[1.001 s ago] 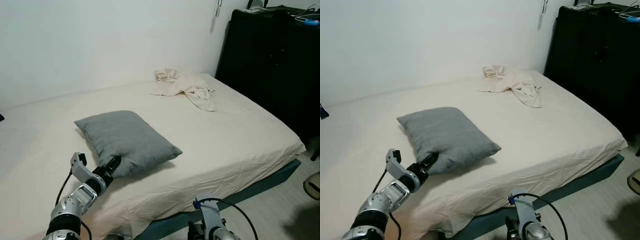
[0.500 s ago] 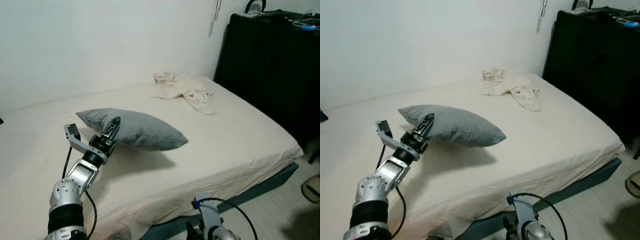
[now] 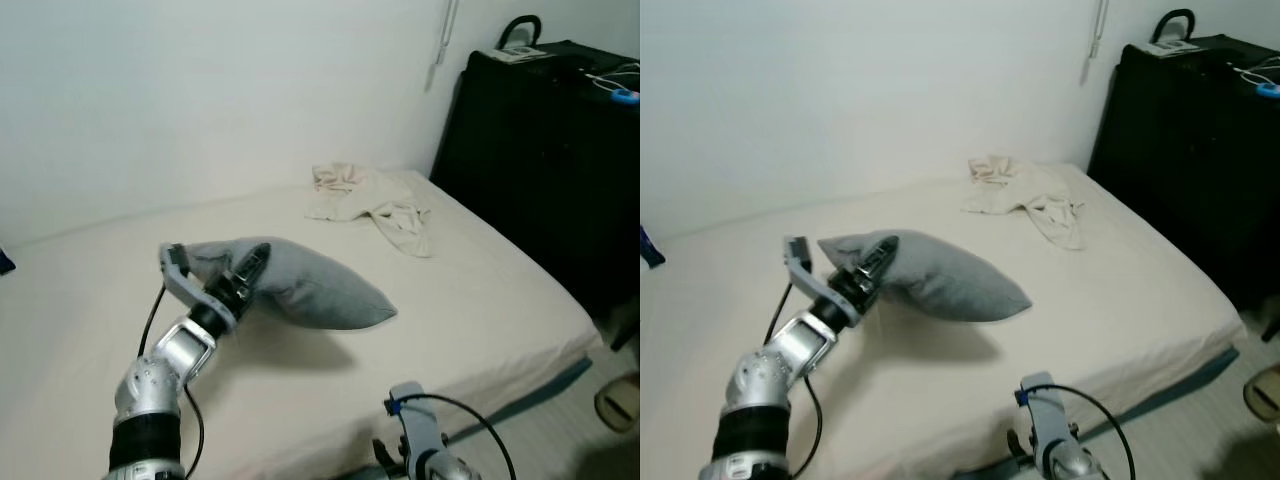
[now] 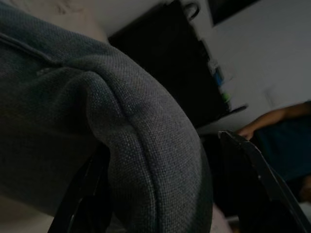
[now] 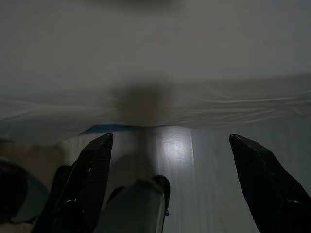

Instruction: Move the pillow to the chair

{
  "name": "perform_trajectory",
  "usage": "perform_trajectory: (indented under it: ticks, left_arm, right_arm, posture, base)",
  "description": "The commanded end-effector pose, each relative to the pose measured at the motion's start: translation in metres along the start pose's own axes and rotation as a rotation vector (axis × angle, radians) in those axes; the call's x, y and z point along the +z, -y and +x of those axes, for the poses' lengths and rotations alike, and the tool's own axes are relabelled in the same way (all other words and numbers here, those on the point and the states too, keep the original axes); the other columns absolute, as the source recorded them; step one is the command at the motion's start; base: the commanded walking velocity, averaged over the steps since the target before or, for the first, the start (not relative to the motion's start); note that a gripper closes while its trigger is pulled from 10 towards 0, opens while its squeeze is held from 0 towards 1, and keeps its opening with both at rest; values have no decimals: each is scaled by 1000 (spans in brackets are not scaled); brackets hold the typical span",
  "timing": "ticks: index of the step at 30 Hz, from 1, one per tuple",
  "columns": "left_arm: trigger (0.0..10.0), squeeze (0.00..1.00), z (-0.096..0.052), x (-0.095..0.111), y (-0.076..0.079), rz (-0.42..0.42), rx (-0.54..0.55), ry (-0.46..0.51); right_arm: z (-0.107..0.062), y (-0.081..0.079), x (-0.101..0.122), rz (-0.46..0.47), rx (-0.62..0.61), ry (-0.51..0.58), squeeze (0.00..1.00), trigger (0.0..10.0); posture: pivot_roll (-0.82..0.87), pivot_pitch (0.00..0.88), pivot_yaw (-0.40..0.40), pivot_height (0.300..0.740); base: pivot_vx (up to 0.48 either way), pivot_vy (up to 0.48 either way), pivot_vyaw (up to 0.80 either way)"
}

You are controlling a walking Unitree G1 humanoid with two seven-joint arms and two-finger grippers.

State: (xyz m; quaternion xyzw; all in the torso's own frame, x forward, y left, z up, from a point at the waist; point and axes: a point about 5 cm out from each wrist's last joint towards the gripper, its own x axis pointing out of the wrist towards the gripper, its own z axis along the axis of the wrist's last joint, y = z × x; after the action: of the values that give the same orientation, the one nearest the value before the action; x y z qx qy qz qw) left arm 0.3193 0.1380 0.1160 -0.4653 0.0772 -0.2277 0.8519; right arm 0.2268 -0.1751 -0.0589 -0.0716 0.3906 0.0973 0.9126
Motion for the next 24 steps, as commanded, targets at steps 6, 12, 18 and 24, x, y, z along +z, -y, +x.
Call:
perform_trajectory:
  ticks: [6, 12, 18, 24]
  left_arm:
    - [10000, 0, 7, -14, -10, 233, 154, -59]
    - [10000, 0, 7, -10, -17, 267, 236, -24]
    - [10000, 0, 3, -5, -27, 333, 328, 2]
    - [10000, 0, 1, -2, -35, 383, 394, 17]
  right_arm:
    - [-1, -1, -7, 6, -18, -32, 0, 10000]
    - [-1, -1, -8, 1, -22, -40, 0, 10000]
    - [-2, -2, -11, 0, -27, -49, 0, 10000]
    - [-2, -2, -12, 1, -27, -55, 0, 10000]
  posture:
    - [-42, 0, 2, 726]
    - [-45, 0, 6, 726]
    - [-45, 0, 8, 726]
    - [-41, 0, 9, 726]
  base:
    - [0, 0, 0]
    - [0, 0, 0]
    - [0, 0, 0]
    - [0, 0, 0]
